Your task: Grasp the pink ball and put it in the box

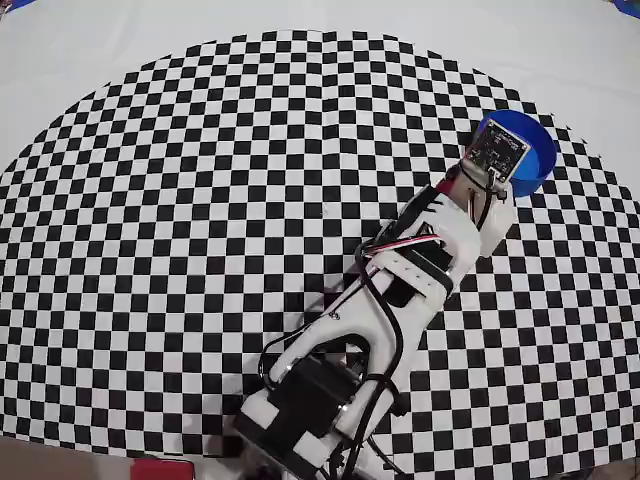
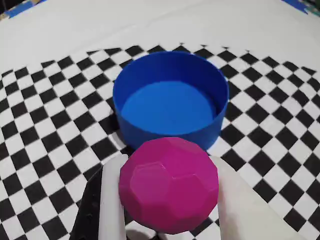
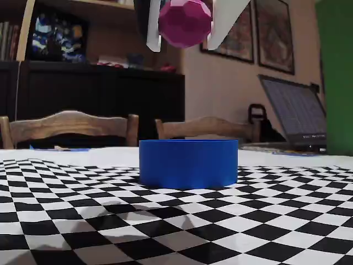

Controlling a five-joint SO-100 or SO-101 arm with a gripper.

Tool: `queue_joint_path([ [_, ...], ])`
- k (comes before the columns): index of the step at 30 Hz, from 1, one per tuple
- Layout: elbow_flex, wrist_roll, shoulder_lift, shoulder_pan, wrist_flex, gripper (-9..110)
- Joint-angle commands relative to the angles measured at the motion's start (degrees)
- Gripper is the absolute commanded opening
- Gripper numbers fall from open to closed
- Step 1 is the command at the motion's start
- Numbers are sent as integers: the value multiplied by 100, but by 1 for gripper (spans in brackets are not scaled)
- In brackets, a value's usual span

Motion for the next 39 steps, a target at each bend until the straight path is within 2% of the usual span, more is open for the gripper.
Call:
queue_joint_path([
  [1,-431,70,-114,-79,-70,0],
  [39,-3076,70,-2892,-158,-70,0],
])
